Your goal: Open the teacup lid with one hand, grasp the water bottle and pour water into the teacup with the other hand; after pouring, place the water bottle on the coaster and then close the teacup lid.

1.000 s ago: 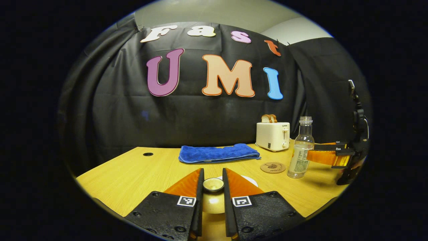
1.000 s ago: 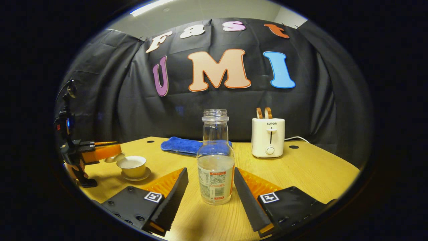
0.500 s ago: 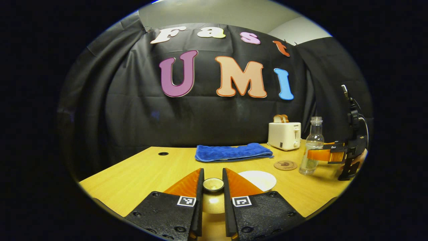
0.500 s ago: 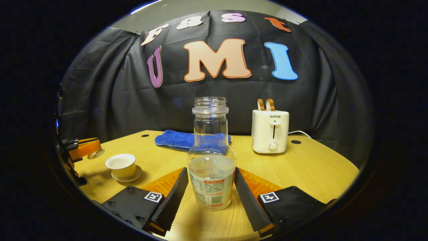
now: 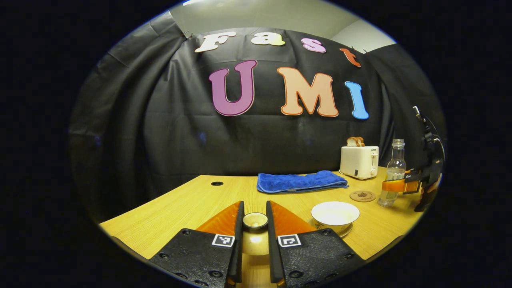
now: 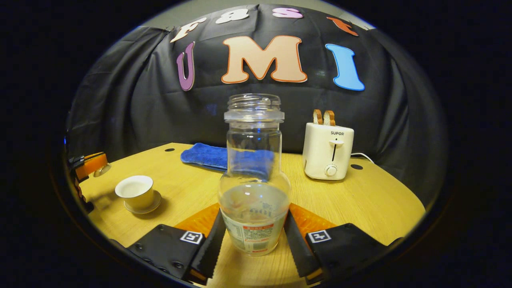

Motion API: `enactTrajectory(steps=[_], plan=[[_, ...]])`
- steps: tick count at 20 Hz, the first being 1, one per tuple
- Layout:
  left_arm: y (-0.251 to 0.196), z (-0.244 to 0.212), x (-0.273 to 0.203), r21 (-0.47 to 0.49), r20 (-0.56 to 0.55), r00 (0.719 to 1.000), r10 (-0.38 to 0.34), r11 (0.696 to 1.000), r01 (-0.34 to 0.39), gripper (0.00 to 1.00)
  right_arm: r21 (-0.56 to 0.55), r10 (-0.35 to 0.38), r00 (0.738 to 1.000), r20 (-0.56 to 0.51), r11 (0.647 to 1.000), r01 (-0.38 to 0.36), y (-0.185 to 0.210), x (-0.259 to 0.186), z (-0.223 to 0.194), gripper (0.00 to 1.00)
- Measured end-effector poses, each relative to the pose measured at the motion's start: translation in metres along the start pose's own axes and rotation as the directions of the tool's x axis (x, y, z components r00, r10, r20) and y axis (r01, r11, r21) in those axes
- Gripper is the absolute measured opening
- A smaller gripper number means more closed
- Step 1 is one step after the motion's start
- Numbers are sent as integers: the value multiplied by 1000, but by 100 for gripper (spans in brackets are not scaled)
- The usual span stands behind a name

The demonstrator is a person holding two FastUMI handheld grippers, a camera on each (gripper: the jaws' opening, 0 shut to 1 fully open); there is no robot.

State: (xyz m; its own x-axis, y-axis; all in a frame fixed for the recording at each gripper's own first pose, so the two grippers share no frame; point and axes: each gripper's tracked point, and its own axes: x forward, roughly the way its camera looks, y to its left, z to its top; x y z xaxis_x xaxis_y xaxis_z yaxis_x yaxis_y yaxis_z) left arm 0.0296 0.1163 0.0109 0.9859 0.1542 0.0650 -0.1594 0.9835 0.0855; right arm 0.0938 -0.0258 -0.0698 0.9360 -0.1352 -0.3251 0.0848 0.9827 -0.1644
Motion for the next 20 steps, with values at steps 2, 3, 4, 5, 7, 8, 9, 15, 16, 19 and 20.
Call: enactTrajectory(steps=[2,3,4,5,7,8,9,15,16,19,20], plan=[[0,0,0,0,0,1000,0,1000,0,25,-62,-11,1000,-5,998,11,-1,-6,0,79],[1,-2,-1,0,0,1000,0,1000,0,25,-89,-12,1000,-9,996,12,0,-10,1,79],[0,-2,0,0,0,1000,0,1000,0,25,-118,-13,1000,-11,993,12,1,-13,5,78],[0,-1,0,0,0,1000,0,1000,0,25,-155,-18,1000,-10,988,16,0,-16,9,78],[0,-1,1,-1,-1,1000,0,1000,0,25,-255,-37,999,9,966,38,-3,-20,23,79],[0,-1,1,-1,0,1000,0,1000,0,25,-307,-46,999,21,950,50,-4,-21,31,79],[0,-2,1,-1,0,1000,0,1000,0,25,-354,-51,998,37,933,60,-3,-22,40,79],[1,-3,1,-2,0,1000,7,1000,-7,25,-627,-65,991,113,770,122,11,-18,73,78],[1,-2,1,-2,-1,1000,8,1000,-8,25,-669,-69,990,120,731,132,16,-14,71,78],[1,-3,1,-2,0,1000,8,1000,-8,25,-771,-55,990,129,623,136,31,-3,63,79],[0,-2,2,-2,0,1000,8,1000,-8,25,-799,-52,990,131,586,136,37,1,57,79]])
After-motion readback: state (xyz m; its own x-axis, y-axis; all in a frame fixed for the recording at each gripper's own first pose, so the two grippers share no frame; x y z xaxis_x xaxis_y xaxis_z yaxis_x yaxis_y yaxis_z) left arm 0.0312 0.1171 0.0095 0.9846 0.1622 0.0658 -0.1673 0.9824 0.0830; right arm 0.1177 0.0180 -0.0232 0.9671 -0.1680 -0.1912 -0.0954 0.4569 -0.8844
